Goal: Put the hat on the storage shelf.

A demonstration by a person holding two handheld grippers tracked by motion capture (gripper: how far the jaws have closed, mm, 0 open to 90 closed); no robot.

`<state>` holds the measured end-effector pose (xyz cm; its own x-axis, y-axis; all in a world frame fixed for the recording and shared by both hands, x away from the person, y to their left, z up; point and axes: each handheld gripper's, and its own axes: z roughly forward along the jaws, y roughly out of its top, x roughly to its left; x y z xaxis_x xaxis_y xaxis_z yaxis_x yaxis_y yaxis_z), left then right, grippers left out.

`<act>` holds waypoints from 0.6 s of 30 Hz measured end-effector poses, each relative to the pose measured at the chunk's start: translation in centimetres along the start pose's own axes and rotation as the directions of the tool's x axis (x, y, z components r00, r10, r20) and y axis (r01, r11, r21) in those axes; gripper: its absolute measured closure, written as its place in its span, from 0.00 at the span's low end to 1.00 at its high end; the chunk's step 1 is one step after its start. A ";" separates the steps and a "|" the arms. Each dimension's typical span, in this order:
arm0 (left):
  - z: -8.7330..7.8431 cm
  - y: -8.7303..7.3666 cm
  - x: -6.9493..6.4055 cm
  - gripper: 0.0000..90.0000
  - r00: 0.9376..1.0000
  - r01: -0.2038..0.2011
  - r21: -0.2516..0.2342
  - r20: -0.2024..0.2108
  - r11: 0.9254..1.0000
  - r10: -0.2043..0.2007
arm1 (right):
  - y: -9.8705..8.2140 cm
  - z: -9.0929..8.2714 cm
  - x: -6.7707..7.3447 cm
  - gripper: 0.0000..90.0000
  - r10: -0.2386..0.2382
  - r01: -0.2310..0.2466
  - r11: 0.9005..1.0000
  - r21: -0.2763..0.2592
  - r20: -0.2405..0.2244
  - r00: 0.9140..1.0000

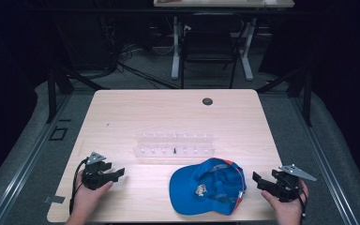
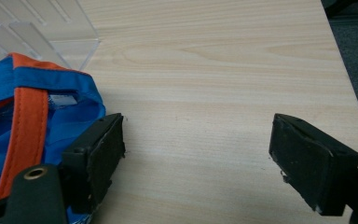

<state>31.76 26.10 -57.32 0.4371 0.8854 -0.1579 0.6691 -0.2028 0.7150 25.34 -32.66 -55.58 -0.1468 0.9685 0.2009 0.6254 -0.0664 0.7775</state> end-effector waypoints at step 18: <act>-0.6 -0.1 0.3 0.22 0.998 -0.024 0.009 -0.052 1.000 0.024 | 0.9 -1.4 1.2 0.45 -0.024 0.024 1.000 0.006 -0.008 1.000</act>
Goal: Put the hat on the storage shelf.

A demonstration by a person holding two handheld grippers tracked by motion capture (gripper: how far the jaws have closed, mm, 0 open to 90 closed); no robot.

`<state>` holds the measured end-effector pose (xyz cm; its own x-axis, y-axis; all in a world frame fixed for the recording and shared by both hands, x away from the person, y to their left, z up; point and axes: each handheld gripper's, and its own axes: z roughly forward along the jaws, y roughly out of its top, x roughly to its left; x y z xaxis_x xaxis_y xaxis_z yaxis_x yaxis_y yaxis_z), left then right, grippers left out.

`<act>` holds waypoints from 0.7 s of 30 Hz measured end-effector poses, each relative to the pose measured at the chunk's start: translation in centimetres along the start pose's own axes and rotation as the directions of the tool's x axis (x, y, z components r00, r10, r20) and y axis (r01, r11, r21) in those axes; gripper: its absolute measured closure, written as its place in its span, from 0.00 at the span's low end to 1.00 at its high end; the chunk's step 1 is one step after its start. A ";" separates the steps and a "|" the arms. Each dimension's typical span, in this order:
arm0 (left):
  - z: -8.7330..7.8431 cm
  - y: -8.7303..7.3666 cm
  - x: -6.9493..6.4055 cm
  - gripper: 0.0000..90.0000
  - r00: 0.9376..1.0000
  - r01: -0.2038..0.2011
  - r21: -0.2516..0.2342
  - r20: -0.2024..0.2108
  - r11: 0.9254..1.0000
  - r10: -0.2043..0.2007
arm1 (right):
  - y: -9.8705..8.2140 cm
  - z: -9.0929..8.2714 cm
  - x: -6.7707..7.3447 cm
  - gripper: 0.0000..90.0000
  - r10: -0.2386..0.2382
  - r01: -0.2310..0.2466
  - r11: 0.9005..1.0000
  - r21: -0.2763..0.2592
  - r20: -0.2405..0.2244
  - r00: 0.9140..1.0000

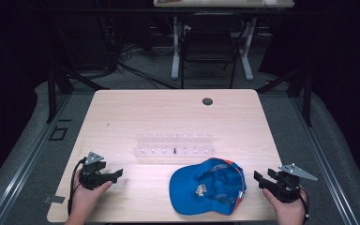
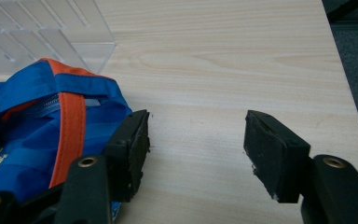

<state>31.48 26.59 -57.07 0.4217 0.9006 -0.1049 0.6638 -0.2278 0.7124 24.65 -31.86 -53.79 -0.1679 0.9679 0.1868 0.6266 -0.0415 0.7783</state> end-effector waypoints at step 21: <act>0.1 -0.6 -0.4 0.34 0.999 -0.023 0.013 0.033 1.000 0.022 | 1.6 -1.3 1.8 0.54 0.053 -0.054 0.999 -0.002 -0.154 0.987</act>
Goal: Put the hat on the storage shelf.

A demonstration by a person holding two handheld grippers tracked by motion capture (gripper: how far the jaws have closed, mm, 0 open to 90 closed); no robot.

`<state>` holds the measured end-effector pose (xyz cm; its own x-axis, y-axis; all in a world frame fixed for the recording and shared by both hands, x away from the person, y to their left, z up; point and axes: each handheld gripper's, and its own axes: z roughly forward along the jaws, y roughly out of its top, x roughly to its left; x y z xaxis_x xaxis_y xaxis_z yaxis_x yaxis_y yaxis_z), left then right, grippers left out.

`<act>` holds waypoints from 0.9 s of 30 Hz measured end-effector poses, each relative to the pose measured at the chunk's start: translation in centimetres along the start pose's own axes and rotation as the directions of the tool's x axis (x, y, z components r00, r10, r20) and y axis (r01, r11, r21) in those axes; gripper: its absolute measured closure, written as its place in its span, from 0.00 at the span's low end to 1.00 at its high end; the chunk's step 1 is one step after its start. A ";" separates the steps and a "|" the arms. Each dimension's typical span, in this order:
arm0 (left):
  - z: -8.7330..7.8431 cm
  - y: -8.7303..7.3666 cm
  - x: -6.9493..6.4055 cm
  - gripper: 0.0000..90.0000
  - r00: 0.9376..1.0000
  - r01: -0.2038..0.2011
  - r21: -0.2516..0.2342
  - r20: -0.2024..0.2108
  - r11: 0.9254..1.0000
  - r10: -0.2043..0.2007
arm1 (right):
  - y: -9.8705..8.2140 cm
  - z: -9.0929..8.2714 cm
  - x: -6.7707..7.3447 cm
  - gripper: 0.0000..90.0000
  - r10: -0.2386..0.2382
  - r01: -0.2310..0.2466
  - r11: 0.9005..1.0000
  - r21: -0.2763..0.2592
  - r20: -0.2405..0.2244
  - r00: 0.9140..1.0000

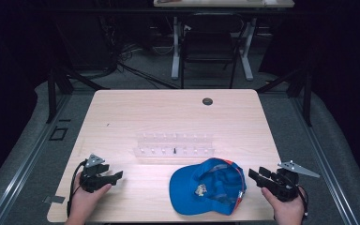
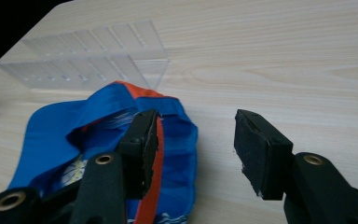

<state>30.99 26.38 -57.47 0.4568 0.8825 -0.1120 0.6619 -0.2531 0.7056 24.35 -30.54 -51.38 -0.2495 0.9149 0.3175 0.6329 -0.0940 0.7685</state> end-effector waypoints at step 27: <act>-0.2 -0.1 -0.1 0.40 1.000 -0.021 0.022 0.017 1.000 0.020 | 1.5 3.7 -0.6 0.60 0.137 -0.053 0.930 0.365 -0.210 0.968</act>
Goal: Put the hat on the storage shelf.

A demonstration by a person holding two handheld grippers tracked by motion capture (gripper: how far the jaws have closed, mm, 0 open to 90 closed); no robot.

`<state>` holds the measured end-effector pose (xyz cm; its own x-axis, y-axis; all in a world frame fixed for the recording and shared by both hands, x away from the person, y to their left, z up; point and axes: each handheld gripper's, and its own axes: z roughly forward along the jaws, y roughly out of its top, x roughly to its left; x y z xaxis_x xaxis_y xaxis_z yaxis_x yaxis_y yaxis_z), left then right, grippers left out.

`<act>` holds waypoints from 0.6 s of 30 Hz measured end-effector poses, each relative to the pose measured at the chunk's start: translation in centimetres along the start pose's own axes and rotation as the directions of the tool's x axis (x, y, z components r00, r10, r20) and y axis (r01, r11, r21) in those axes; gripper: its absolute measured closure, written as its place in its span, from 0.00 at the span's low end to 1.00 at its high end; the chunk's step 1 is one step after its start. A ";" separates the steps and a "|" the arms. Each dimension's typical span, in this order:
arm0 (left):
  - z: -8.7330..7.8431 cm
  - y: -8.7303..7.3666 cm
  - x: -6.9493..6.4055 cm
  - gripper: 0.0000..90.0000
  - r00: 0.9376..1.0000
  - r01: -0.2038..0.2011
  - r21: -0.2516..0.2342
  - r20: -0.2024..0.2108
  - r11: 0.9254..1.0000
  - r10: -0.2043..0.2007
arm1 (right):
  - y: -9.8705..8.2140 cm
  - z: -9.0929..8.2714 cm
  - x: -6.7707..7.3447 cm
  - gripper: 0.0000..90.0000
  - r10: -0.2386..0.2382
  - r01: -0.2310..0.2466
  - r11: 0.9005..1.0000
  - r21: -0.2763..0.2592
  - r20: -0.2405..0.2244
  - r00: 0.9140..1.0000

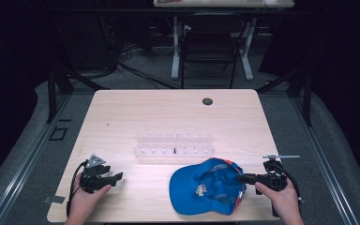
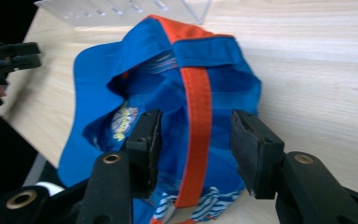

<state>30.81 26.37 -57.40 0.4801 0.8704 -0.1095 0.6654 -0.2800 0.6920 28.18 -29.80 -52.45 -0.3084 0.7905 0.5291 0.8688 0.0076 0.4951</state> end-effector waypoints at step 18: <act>0.0 0.0 0.0 0.40 1.000 -0.006 0.002 -0.004 1.000 0.006 | 0.5 1.3 -0.1 0.67 0.000 0.003 0.996 0.085 -0.041 0.999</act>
<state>30.80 26.40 -57.40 0.4822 0.8701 -0.1023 0.6634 -0.2864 0.6912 29.18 -29.09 -53.14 -0.3242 0.7645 0.5572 0.8975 0.0624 0.4365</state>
